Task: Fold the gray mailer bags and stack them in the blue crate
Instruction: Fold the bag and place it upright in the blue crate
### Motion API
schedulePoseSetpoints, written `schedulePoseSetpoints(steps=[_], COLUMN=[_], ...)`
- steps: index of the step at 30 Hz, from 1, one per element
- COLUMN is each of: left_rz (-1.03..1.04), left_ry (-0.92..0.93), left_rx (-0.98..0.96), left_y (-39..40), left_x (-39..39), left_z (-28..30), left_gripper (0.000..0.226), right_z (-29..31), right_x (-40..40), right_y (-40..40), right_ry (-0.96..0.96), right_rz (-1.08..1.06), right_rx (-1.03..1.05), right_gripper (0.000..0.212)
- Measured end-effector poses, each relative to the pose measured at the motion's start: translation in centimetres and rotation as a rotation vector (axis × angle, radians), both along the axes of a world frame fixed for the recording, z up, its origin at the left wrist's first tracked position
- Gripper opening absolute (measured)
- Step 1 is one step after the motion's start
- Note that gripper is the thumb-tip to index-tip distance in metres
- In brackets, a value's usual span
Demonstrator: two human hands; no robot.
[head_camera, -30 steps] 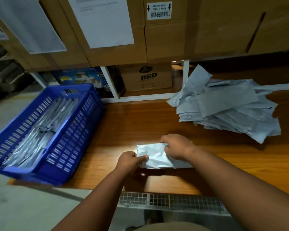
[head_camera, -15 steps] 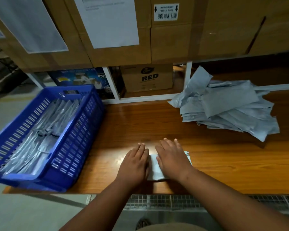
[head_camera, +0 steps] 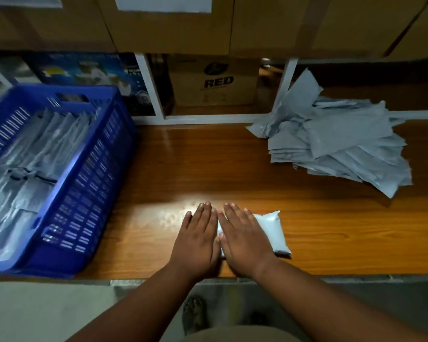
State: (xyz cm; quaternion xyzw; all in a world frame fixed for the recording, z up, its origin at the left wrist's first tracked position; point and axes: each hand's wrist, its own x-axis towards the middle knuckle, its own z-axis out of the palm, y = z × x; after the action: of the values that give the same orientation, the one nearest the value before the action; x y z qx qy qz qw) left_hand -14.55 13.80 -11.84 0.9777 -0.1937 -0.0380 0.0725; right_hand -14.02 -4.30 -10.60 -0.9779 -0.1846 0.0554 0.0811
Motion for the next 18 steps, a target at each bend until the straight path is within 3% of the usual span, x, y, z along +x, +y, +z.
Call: schedulePoseSetpoints(steps=[18], left_rz=[-0.016], left_ry=[0.033], left_rx=[0.039], left_y=[-0.41], left_x=[0.21], left_z=[0.88], left_gripper=[0.073], right_z=[-0.44], right_x=[0.16], right_y=[0.29], right_ry=[0.045], right_rz=[-0.006], right_rx=[-0.079], right_gripper=[0.069])
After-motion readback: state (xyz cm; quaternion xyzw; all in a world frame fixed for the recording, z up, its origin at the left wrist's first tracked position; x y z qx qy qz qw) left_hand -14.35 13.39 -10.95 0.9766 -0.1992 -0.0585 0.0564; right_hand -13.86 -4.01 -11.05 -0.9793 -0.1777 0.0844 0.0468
